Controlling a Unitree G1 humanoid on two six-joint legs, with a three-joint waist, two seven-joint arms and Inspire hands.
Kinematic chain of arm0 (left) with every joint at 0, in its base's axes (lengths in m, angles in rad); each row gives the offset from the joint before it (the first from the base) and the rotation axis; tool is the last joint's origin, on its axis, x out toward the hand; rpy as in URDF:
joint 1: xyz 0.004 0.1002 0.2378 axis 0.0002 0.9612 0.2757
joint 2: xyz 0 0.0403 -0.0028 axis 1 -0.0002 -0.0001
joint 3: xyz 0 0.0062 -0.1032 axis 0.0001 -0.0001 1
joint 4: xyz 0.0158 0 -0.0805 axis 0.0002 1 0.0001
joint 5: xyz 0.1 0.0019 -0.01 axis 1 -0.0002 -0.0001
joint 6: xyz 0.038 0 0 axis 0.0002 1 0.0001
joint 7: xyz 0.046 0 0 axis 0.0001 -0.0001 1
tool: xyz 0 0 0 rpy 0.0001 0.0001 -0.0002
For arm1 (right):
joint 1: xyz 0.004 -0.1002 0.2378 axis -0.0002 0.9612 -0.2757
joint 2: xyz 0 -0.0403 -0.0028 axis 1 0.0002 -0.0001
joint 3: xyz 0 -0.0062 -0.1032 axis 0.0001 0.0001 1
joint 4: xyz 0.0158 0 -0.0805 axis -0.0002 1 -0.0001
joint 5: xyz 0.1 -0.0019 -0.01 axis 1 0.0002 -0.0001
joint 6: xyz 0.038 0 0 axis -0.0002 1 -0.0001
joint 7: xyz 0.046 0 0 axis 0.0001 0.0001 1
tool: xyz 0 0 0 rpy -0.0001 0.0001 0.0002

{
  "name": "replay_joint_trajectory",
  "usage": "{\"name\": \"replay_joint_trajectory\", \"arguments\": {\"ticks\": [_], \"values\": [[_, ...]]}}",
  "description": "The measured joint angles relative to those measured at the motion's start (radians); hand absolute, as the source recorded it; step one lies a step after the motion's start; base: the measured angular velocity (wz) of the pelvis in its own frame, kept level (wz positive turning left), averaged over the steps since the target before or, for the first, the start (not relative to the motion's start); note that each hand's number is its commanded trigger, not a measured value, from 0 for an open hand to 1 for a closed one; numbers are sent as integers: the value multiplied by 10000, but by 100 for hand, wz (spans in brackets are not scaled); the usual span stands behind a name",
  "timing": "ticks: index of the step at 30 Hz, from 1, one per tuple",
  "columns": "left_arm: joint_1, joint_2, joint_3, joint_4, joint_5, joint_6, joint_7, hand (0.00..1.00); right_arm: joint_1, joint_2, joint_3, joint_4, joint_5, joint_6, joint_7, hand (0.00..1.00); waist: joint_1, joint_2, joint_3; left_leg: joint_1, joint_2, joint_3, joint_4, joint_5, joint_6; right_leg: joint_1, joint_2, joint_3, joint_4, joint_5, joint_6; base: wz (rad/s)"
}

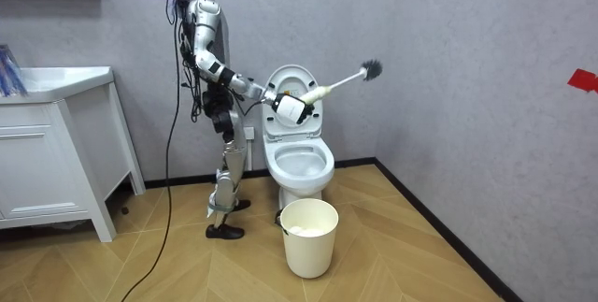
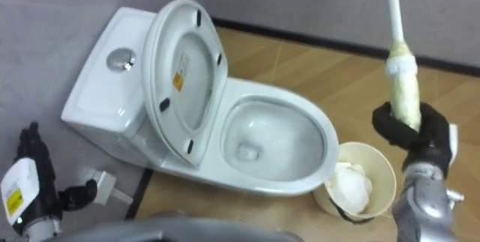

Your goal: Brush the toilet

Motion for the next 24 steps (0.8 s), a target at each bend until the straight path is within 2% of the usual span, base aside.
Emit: {"name": "replay_joint_trajectory", "arguments": {"ticks": [4, 7, 9, 11, 13, 17, 18, 19, 20, 22, 24], "values": [[63, -132, 51, 1752, -1340, 229, -634, 0, 288, 112, -133, 18, -785, 103, -356, 100, -177, -58, 34, 124, -6, 63, -73, -62, -53, 80, 6, 117, -124, 0, 1, -10], [-6, -132, 52, 2434, -2192, 392, -1281, 0, 348, 130, -131, 25, -907, 106, -610, 100, -202, -85, 71, 201, 18, 303, -77, -100, -48, 90, 8, 316, -164, 1, 3, -18], [-172, -131, 54, 2665, -2521, 486, -1626, 0, 367, 169, -129, 24, -928, 106, -837, 100, -217, -77, 86, 225, 22, 316, -78, -137, -53, 89, 11, 380, -180, -1, 8, -11], [-435, -130, 60, 2819, -2886, 603, -1971, 0, 366, 296, -129, 55, -967, 89, -1065, 100, -241, -15, 140, 232, 22, 327, -83, -143, -47, 95, 18, 437, -222, 8, 23, -6], [-891, -130, 107, 2952, -3164, 771, -2401, 0, 267, 538, -130, 400, -1060, 54, -1226, 100, -356, -3, 139, 227, 65, 427, -83, -175, -37, 110, 71, 534, -321, 45, 45, 0], [-1414, -125, 226, 3008, -3508, 994, -2871, 0, 190, 844, 7, 1294, -1321, 52, -1246, 100, -515, 47, 148, 434, 156, 626, -219, -277, -66, 157, 153, 776, -350, 97, 35, -22], [-1613, -127, 225, 3170, -3627, 1049, -3013, 0, 206, 907, 99, 1688, -1270, 101, -1240, 78, -575, 48, 143, 569, 159, 731, -365, -277, -67, 191, 160, 848, -346, 98, 37, -27], [-1709, -130, 224, 3227, -3659, 1181, -3188, 0, 212, 999, 120, 1985, -1282, 228, -1221, 37, -594, 42, 130, 675, 158, 822, -465, -276, -69, 207, 163, 956, -335, 102, 43, -25], [-1741, -130, 225, 3253, -3656, 1237, -3272, 0, 231, 1059, 116, 2031, -1283, 319, -1229, 0, -651, 42, 118, 681, 158, 826, -481, -276, -69, 222, 175, 978, -332, 113, 54, -18], [-1932, -129, 226, 3420, -3640, 1422, -3561, 0, 256, 1231, 115, 2270, -1323, 394, -1208, 0, -921, 98, 126, 679, 155, 850, -521, -276, -66, 190, 181, 1049, -351, 153, 75, -5], [-2159, -145, 230, 3652, -3634, 1543, -3709, 0, 142, 1318, 121, 2744, -1328, 389, -1075, 0, -977, 103, 122, 750, 159, 921, -539, -277, -65, 195, 186, 1163, -341, 178, 84, -13]]}}
